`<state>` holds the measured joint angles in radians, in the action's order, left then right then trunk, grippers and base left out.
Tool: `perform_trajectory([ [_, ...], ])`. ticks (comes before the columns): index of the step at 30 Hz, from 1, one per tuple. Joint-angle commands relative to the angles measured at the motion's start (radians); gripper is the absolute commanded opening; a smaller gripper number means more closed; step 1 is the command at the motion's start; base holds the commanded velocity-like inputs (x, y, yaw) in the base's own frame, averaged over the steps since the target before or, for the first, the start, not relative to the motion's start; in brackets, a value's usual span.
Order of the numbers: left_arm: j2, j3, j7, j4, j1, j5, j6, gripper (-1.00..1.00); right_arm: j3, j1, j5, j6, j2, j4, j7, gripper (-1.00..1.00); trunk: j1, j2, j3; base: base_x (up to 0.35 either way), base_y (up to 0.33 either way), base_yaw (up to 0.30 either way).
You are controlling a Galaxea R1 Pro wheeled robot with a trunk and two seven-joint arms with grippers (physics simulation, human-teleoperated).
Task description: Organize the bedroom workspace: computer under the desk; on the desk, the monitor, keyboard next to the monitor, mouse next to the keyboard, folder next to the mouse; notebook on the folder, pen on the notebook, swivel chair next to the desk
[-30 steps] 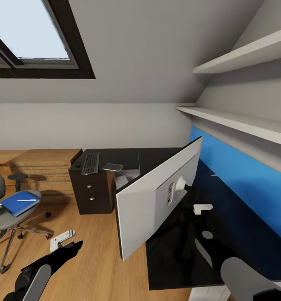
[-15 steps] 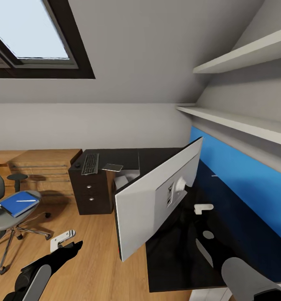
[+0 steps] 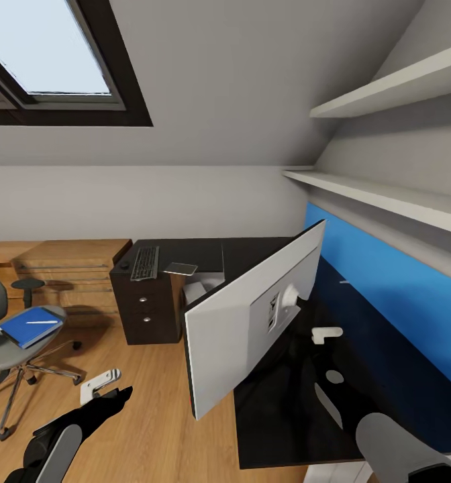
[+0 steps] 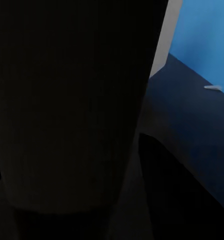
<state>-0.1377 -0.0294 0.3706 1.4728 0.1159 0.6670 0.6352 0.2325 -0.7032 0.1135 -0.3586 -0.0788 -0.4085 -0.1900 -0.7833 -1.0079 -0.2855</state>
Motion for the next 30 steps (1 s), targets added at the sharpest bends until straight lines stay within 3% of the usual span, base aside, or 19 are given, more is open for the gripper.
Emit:
perform_trajectory([
  [1, 0.000, 0.000, 0.009, 0.001, 0.001, 0.010, 0.003, 1.00, 0.010, -0.001, 0.015, -0.005, -0.001, 0.000, -0.004, -1.00, 0.000, -0.001, -0.001, 0.000, 0.000, 0.000],
  [18, 0.000, -0.009, 0.010, 0.002, 0.001, 0.010, 0.004, 1.00, 0.010, -0.001, 0.014, -0.005, -0.002, 0.000, -0.003, -1.00, 0.000, -0.001, -0.001, 0.000, -0.002, 0.000],
  [22, 0.000, -0.033, 0.009, 0.003, 0.001, 0.008, 0.006, 1.00, 0.010, -0.001, 0.014, -0.005, -0.002, 0.002, -0.003, -1.00, 0.000, -0.001, -0.001, 0.000, -0.213, 0.000],
  [30, 0.000, -0.037, 0.010, 0.003, 0.001, 0.008, 0.006, 1.00, 0.010, -0.001, 0.014, -0.005, -0.002, 0.002, -0.003, -1.00, 0.000, -0.001, -0.001, 0.006, -0.303, 0.000],
])
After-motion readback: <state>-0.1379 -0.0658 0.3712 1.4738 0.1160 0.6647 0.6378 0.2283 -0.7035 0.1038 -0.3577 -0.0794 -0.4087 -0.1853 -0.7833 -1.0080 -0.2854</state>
